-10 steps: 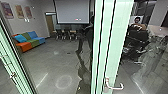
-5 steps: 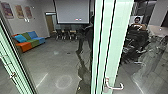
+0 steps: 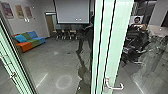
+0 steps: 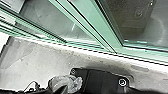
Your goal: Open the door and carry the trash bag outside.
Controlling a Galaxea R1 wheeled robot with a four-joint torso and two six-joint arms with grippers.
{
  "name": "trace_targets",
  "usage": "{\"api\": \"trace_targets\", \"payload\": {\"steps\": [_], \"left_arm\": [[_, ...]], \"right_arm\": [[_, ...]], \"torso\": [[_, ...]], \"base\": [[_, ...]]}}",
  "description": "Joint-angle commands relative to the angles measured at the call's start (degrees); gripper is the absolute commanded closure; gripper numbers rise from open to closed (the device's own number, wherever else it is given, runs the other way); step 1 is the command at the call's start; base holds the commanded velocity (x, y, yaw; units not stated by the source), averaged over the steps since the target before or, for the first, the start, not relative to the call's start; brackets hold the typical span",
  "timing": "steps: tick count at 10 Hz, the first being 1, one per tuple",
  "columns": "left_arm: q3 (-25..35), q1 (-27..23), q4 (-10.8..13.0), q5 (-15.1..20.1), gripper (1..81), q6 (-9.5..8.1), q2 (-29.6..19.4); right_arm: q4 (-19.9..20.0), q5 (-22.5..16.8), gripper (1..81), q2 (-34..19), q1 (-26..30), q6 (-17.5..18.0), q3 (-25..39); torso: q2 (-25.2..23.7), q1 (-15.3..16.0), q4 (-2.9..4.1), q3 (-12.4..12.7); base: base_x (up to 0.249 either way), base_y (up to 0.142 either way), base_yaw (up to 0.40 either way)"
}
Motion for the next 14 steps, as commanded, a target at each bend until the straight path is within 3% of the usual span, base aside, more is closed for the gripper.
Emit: {"api": "trace_targets", "payload": {"steps": [1, 3, 4, 7, 10, 12, 14], "left_arm": [[0.65, -2.53, 0.16, 3.1, 81.1, -0.1, 0.54], [0.65, -2.53, 0.16, 3.01, 81.1, -0.1, 0.63], [0.65, -2.53, 0.16, 3.01, 81.1, -0.1, 0.81], [0.65, -2.53, 0.07, 3.01, 81.1, -0.1, 0.89], [0.65, -2.53, 0.07, 2.93, 81.1, -0.1, 1.07], [0.65, -2.53, 0.07, 2.93, 81.1, -0.1, 1.07], [0.65, -2.53, 0.07, 2.93, 81.1, -0.1, 1.07]], "right_arm": [[3.03, -12.35, 1.0, -8.62, 13.8, 14.78, 3.9], [3.39, -12.88, 1.0, -10.55, 19.14, 25.59, 5.31], [2.96, -14.7, 1.0, -10.73, 22.66, 33.8, 5.31], [2.68, -24.9, 1.0, -10.47, 34.26, 47.52, 6.72], [2.33, -23.78, 1.0, -7.74, 37.71, 60.31, 7.86], [-2.15, -22.37, 1.0, -1.5, 37.09, 65.76, 5.66], [-9.06, -22.02, 1.0, 3.22, 35.78, 72.49, 2.86]], "torso": [[0.0, 0.0, 0.0, 0.0], [0.0, 0.0, 0.0, 0.0], [0.0, 0.0, 0.0, 0.0], [0.0, 0.0, 0.0, 0.0], [0.0, 0.0, 0.0, 0.0], [0.0, 0.0, 0.0, 0.0], [0.0, 0.0, 0.0, 0.0]], "base": [[0.0, 0.0, 0.0], [0.0, 0.0, 0.0], [0.0, 0.0, 0.0], [0.0, 0.0, 0.0], [0.0, 0.0, 0.0], [0.0, 0.0, 0.0], [0.0, 0.0, 0.0]]}}
